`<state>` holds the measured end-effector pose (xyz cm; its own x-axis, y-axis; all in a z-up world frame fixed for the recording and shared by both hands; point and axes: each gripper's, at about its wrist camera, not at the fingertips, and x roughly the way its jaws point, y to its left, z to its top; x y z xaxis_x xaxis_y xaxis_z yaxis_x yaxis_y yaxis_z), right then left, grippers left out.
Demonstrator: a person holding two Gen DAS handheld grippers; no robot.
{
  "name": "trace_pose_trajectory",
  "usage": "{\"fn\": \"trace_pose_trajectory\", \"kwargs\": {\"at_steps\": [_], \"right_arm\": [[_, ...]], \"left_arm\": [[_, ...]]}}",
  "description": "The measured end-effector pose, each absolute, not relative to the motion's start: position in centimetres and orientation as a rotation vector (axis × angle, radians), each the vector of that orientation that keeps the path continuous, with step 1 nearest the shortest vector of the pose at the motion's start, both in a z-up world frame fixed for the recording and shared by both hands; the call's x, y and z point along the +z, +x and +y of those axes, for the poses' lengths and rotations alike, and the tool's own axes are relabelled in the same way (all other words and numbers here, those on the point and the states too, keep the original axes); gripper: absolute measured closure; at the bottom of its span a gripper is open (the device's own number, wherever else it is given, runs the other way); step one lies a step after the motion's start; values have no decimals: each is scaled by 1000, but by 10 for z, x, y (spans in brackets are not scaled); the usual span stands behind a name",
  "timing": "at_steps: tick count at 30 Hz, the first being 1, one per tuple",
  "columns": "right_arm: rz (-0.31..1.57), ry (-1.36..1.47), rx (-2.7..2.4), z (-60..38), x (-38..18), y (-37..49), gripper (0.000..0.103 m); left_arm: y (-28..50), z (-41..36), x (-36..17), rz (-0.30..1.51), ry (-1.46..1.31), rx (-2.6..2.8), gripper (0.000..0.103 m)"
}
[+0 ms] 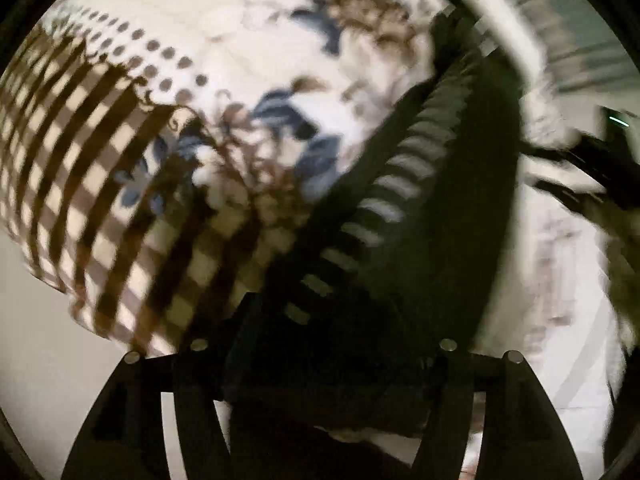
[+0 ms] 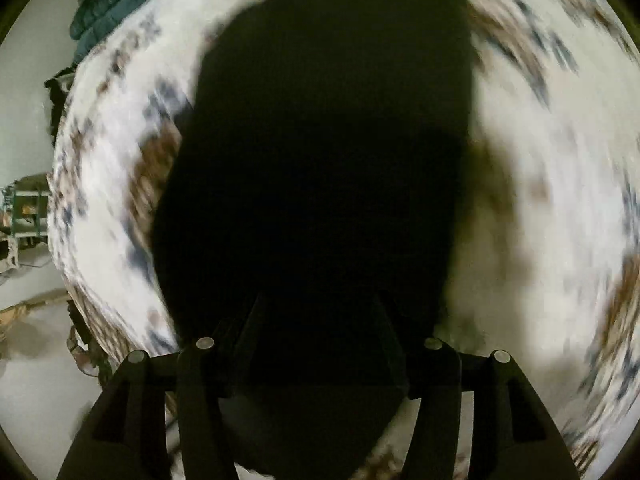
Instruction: Fold small clothes
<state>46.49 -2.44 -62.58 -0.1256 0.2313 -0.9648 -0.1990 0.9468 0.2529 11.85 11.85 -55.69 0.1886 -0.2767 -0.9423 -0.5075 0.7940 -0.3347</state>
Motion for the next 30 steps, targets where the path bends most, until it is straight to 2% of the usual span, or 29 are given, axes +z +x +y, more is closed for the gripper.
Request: {"fn": "trace_pose_trajectory", "kwargs": {"at_steps": [4, 10, 16, 19, 22, 25, 30], "right_arm": [[1716, 105, 304, -77, -656, 408, 45], [1735, 224, 294, -124, -674, 358, 45], [1741, 281, 342, -132, -679, 334, 45], [1747, 307, 354, -127, -688, 330, 45], [1763, 293, 331, -128, -700, 327, 45], [1769, 302, 290, -140, -705, 324, 45], [1791, 357, 240, -161, -692, 317, 45]], "left_arm": [[113, 145, -573, 1439, -694, 368, 42], [115, 159, -530, 1390, -629, 411, 42], [218, 117, -515, 1322, -544, 225, 42], [273, 113, -533, 1296, -524, 192, 42], [304, 128, -562, 1350, -471, 251, 40], [296, 161, -578, 1388, -527, 244, 40], [250, 185, -563, 1443, -604, 87, 42]]}}
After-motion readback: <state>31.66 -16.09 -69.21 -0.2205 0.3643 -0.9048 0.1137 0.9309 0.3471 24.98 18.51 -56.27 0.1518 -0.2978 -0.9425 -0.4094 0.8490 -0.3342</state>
